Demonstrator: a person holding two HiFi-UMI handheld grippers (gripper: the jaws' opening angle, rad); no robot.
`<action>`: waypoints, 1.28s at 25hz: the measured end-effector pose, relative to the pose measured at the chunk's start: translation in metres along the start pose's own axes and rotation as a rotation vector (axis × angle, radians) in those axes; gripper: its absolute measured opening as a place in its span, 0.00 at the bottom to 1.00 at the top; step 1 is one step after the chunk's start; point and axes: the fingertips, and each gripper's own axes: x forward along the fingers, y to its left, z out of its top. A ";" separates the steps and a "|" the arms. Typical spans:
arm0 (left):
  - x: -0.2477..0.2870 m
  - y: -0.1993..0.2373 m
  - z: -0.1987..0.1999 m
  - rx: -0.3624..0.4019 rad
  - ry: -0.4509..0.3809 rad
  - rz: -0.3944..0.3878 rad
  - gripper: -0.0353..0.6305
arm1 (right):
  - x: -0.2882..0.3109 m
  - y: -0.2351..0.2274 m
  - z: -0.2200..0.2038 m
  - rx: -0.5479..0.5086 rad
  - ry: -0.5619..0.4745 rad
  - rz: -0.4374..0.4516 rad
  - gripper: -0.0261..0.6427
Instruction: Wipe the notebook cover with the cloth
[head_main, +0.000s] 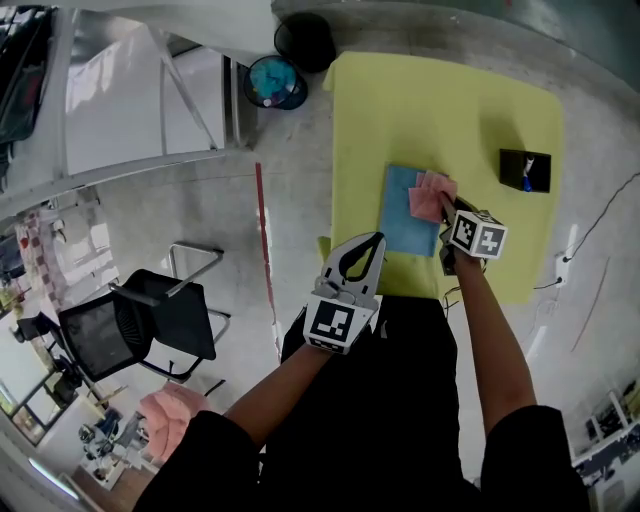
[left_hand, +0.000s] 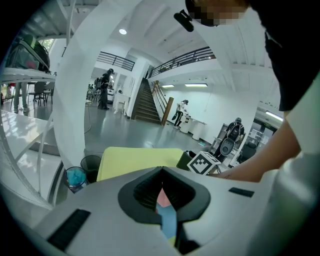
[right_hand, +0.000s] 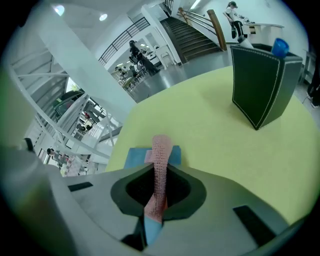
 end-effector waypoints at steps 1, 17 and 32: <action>-0.005 0.004 -0.001 -0.001 -0.003 -0.002 0.06 | -0.003 0.009 -0.001 0.003 -0.013 0.009 0.10; -0.056 0.034 -0.026 0.025 -0.013 -0.095 0.06 | 0.019 0.125 -0.049 0.005 -0.067 0.108 0.10; -0.064 0.040 -0.054 -0.043 0.003 0.018 0.06 | 0.056 0.109 -0.080 0.021 0.056 0.142 0.10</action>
